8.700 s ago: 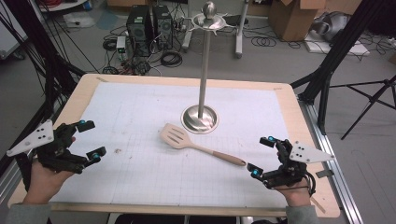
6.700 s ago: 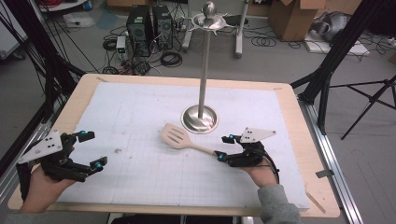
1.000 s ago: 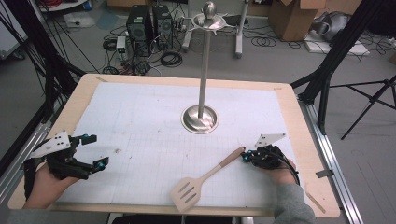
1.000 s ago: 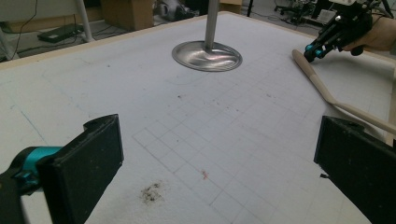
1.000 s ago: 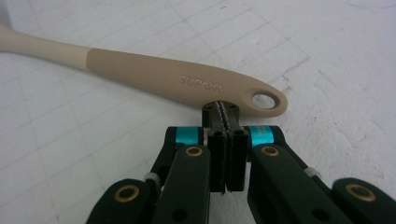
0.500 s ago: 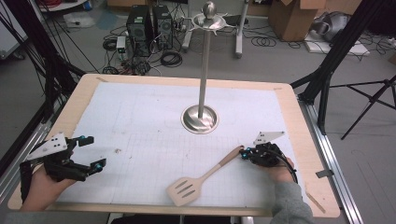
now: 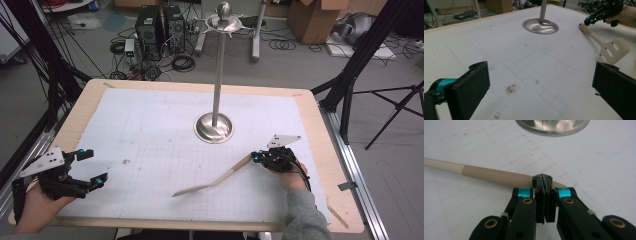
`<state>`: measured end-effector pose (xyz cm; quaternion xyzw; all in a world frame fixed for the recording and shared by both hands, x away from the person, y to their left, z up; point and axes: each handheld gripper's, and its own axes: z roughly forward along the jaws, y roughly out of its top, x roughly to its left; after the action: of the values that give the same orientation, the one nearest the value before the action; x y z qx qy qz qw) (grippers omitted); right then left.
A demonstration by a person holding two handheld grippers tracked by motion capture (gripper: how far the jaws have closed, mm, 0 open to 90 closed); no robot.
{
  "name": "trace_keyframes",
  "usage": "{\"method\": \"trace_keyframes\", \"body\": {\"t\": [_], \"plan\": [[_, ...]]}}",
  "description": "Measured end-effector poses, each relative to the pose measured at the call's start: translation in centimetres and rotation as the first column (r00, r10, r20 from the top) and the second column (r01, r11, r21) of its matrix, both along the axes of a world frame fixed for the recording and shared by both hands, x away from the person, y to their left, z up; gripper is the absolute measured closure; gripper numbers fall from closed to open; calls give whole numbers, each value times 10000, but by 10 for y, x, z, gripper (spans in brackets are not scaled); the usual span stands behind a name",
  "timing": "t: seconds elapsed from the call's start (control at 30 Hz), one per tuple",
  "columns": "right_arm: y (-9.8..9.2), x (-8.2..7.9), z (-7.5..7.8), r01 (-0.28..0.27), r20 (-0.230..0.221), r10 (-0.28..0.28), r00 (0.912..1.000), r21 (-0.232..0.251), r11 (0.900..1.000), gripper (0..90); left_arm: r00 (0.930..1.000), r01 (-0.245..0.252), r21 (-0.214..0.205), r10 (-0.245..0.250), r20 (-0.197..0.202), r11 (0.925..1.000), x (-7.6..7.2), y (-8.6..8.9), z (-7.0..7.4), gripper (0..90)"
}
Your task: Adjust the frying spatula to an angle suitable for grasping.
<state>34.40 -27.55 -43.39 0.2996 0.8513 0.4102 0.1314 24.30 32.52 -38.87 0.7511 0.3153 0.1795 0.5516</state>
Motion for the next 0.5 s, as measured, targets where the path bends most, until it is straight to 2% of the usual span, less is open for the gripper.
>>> {"method": "trace_keyframes", "body": {"t": [0.1, 0.17, 0.2, 0.23, 0.43, 0.5], "plan": [[5, 3, 0, -24, -99, 23, 9999, -119, 9999, 900, 10000, -83, -15, 83, -15, 10000, -3, 3, 0, 18], [8, 4, -3, -355, -263, 344, 9991, -433, 9984, 900, 9999, -134, -40, 134, -5, 9999, -4, 4, 0, 18], [11, 4, -6, -559, -360, 533, 9979, -754, 9956, 900, 9999, -151, -38, 151, 1, 9999, -5, 5, 0, 18], [14, 4, -7, -594, -247, 575, 9980, -854, 9946, 900, 9999, -155, -33, 155, 9, 9999, -5, 5, 0, 18], [16, 4, -6, -566, -322, 541, 9980, -804, 9952, 899, 9999, -126, -22, 126, -3, 9999, -4, 5, 0, 18], [16, 3, -4, -542, -215, 529, 9984, -694, 9961, 899, 9999, -140, -26, 140, 0, 9999, -4, 5, 0, 18]]}}
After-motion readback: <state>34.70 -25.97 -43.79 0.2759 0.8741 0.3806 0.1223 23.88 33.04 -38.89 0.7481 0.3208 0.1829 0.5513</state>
